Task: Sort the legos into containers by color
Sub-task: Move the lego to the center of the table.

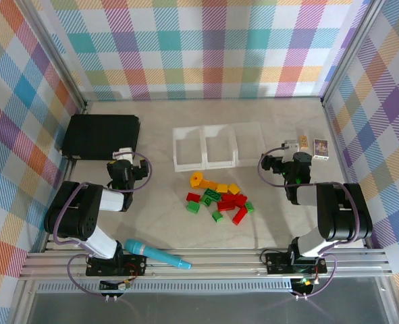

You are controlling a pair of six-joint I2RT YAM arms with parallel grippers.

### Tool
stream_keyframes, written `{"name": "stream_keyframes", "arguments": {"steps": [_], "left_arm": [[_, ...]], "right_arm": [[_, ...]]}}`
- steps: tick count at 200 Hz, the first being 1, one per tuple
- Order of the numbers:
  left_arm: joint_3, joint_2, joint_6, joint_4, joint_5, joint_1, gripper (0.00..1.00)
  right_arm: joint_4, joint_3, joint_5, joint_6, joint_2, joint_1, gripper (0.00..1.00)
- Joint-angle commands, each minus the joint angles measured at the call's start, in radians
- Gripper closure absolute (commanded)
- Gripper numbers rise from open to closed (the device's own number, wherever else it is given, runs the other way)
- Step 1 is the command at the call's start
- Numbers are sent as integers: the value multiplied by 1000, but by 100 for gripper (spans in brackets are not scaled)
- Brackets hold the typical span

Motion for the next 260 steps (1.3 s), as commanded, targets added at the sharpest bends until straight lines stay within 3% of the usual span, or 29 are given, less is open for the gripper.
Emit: {"name": "stream_keyframes", "arguments": {"steps": [1, 184, 210, 221, 232, 260], "left_arm": [[18, 1, -14, 24, 10, 6, 1], [19, -1, -14, 20, 16, 8, 0], [24, -49, 11, -18, 23, -4, 1], [50, -118, 16, -114, -36, -27, 1], [98, -209, 1, -290, -83, -45, 0], [213, -398, -186, -656, -172, -52, 0]], "right_arm": [[31, -7, -18, -11, 11, -6, 1], [29, -7, -1, -4, 11, -8, 1], [38, -28, 73, 25, -34, -6, 1], [-64, -19, 105, 38, -122, -7, 1], [-275, 27, 157, 76, -217, -6, 1], [-702, 134, 210, 205, -426, -7, 1]]}}
